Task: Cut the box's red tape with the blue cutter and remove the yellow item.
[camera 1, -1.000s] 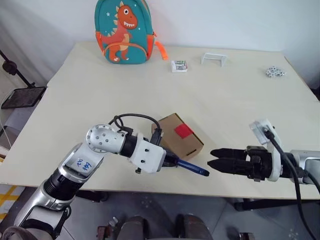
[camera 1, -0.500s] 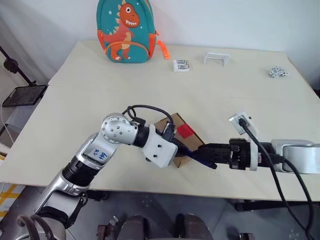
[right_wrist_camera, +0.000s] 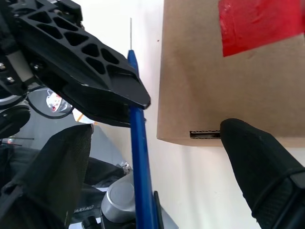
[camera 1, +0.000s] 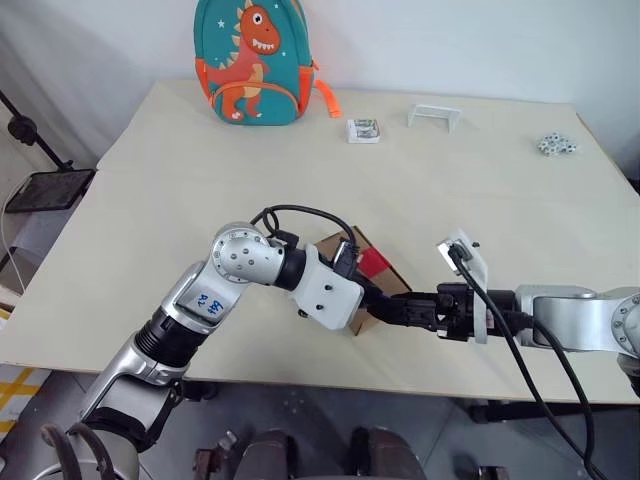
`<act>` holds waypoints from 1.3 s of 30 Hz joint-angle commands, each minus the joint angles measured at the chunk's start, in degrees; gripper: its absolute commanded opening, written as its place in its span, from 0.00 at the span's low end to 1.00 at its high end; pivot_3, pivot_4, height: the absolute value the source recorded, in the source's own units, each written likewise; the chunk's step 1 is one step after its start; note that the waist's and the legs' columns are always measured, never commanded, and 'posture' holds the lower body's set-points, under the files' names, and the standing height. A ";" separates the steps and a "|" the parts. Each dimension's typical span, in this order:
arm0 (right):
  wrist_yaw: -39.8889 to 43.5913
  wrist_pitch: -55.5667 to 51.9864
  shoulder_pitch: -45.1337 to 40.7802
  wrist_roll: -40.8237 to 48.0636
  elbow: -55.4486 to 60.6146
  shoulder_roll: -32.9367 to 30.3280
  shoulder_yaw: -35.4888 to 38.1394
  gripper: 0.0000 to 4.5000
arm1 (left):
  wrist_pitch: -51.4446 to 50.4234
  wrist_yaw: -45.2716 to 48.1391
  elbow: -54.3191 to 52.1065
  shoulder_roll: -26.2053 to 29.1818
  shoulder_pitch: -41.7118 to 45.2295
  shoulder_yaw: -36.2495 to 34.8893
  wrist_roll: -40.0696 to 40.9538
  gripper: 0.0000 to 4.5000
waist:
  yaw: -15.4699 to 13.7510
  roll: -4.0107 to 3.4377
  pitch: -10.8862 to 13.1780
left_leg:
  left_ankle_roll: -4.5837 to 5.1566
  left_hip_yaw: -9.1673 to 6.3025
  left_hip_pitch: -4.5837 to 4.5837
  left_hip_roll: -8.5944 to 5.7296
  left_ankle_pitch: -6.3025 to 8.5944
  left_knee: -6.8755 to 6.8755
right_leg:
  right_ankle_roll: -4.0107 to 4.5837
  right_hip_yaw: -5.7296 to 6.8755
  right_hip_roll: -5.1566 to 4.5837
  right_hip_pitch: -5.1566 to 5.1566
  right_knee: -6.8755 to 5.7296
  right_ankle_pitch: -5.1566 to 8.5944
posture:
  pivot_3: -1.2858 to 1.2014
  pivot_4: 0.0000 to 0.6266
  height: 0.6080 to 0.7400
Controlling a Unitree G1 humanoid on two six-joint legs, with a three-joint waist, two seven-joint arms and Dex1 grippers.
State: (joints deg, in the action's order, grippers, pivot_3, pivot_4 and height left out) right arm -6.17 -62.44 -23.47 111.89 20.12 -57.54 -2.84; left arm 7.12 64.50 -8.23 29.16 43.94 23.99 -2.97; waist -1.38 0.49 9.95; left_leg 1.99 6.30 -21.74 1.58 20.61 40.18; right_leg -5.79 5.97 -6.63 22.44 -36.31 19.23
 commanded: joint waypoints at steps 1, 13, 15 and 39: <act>-0.66 0.54 -0.05 1.11 0.43 0.64 0.55 0.87 | 0.40 -0.77 -1.52 -0.57 0.48 -0.54 0.09 0.10 | 0.00 0.00 0.00 | 0.00 -0.02 -0.01 0.00 0.00 0.00 | 0.00 0.01 0.00 0.00 0.01 0.00 | 0.52 0.24 1.00; -2.43 0.62 -0.44 1.11 -0.19 2.64 0.86 0.02 | 0.10 -1.16 -1.13 -1.54 0.30 -1.40 0.76 0.10 | -0.03 -0.01 0.00 | 0.00 -0.27 -0.31 0.00 0.00 0.11 | 0.00 0.27 0.01 0.05 0.13 0.00 | 0.52 0.24 1.00; -2.13 0.43 -0.38 1.11 -0.25 2.45 1.04 0.02 | -0.42 -1.15 -1.49 -2.03 0.18 -1.79 1.71 0.10 | -0.07 -0.01 0.00 | 0.00 -0.36 -0.38 -0.01 0.00 0.16 | -0.01 0.35 0.01 0.05 0.13 0.00 | 0.52 0.24 1.00; 4.55 0.01 1.14 1.11 -0.92 -4.21 9.82 0.02 | -40.47 2.58 -12.09 13.19 -15.88 -28.79 37.71 0.94 | 0.24 -0.07 -0.01 | -0.04 -0.63 -0.50 0.00 -0.03 0.23 | -0.02 0.51 0.01 -0.02 0.24 -0.01 | 0.52 0.24 1.00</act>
State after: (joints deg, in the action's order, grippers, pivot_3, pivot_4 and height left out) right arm -2.78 -62.72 -22.90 112.05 17.87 -60.06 3.55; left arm -33.44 66.72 -21.62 41.38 30.82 -2.18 34.10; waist -1.13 0.42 9.94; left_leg 1.95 5.67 -22.23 1.56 20.59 40.40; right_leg -5.80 6.48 -6.62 22.42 -36.07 19.22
